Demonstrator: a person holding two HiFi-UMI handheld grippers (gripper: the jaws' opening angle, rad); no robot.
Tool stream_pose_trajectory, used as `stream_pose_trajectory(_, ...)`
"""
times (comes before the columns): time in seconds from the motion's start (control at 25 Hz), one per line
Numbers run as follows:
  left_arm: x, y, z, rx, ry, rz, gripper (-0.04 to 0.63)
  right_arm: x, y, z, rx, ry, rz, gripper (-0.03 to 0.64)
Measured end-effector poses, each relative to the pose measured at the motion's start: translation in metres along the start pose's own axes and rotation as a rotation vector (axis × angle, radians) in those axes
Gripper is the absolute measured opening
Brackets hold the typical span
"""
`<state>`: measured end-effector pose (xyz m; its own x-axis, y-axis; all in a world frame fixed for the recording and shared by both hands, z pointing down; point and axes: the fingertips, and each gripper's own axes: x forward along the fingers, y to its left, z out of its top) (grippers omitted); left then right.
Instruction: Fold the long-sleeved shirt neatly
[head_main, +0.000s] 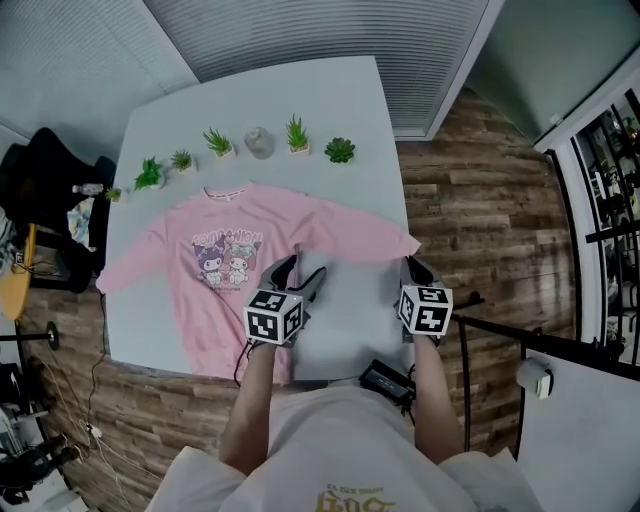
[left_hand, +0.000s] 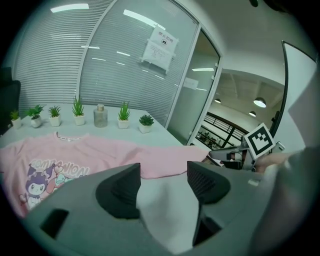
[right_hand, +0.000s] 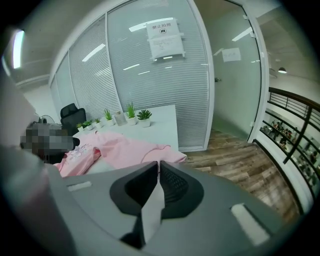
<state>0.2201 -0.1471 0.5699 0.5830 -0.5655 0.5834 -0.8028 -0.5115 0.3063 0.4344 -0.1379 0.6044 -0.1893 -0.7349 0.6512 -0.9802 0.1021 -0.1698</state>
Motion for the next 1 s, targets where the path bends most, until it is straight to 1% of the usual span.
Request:
stream_pose_trajectory(0.28, -0.008, 0.002, 0.014, 0.003, -0.022, 0.013, 0.293, -0.014, -0.021, 0.028, 0.024, -0.057, -0.045, 0.027)
stream_pose_trajectory(0.56, -0.016, 0.005, 0.023, 0.0, -0.046, 0.026, 0.295, -0.037, -0.037, 0.059, 0.031, -0.141, -0.089, 0.027)
stream_pose_trajectory(0.8, -0.025, 0.007, 0.027, -0.002, -0.061, 0.039, 0.302, -0.05, -0.03, 0.082, 0.007, -0.192, -0.083, 0.028)
stream_pose_trajectory(1.0, -0.038, 0.013, 0.028, 0.0, -0.08, 0.066, 0.311, -0.058, -0.014, 0.096, -0.001, -0.241, -0.045, 0.028)
